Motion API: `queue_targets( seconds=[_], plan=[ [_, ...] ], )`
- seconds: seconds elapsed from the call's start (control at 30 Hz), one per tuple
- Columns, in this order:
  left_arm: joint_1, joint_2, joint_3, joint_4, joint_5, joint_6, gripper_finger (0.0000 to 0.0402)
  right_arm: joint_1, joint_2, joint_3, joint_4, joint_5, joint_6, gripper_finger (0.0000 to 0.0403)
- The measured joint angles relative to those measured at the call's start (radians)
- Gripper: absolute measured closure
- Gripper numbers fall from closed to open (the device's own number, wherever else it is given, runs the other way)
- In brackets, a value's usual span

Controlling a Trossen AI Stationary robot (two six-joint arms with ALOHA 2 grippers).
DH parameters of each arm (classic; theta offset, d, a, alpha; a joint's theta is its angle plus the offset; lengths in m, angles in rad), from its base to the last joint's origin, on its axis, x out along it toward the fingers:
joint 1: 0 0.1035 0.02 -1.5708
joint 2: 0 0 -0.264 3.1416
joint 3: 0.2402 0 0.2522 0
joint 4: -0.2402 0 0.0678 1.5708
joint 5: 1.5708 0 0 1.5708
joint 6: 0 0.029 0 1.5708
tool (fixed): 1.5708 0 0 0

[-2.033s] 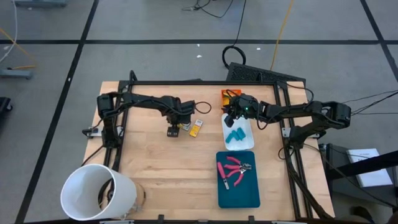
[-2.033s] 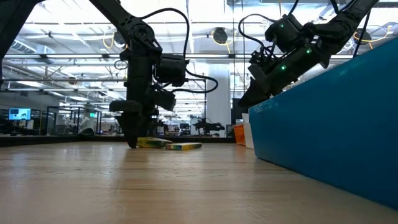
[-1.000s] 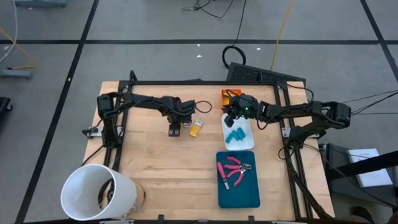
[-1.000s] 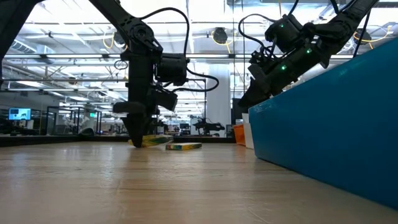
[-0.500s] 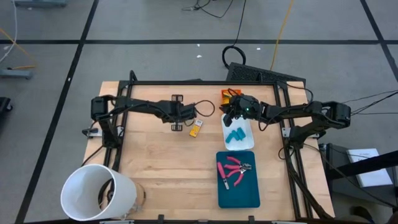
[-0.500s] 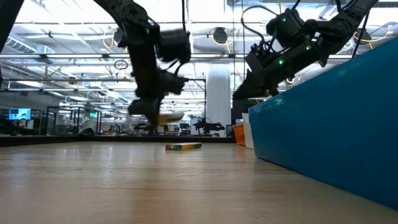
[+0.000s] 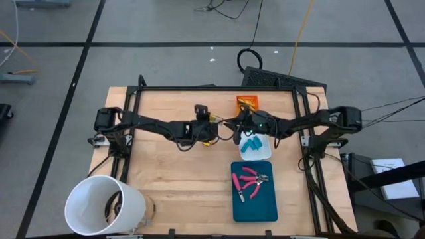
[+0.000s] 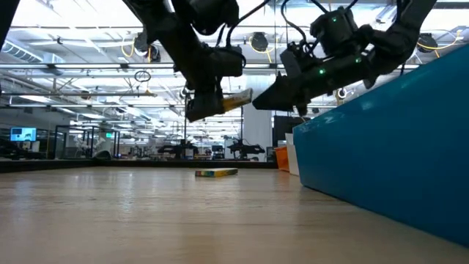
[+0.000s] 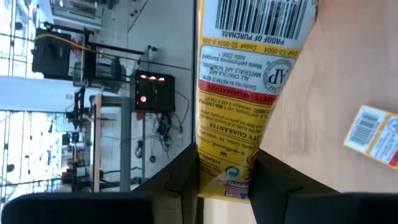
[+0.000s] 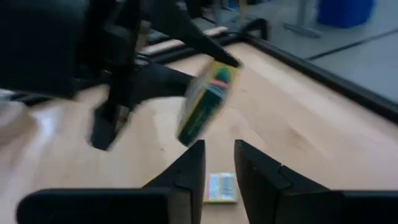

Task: Pick & Place School Supplies
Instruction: Put the yellow crayon box into the orange bin

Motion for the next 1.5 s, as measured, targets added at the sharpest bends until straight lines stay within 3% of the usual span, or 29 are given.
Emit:
queue_targets(
  seconds=[0.13, 0.37, 0.53, 0.73, 0.97, 1.5],
  plan=[
    [-0.009, 0.0, 0.0, 0.002, -0.007, 0.023, 0.0289, -0.001, 0.044, 0.0, 0.093, -0.063, 0.044, 0.0287],
    [-0.012, -0.002, 0.0, 0.02, 0.001, 0.025, 0.0289, -0.001, 0.047, -0.001, 0.124, -0.067, 0.147, 0.0192],
    [-0.008, -0.002, 0.001, 0.007, 0.008, 0.026, 0.0289, 0.0, 0.047, -0.001, 0.119, -0.111, 0.19, 0.0158],
    [0.01, -0.002, 0.001, -0.015, 0.004, -0.003, 0.0289, 0.002, 0.047, 0.0, 0.126, -0.171, 0.218, 0.0153],
    [0.008, -0.002, 0.001, 0.016, 0.04, 0.007, 0.0289, 0.014, 0.047, 0.001, 0.159, -0.061, 0.225, 0.0155],
    [-0.002, -0.002, 0.001, 0.093, 0.125, 0.036, 0.0289, 0.043, 0.046, 0.071, 0.076, -0.007, 0.201, 0.0156]
  ],
)
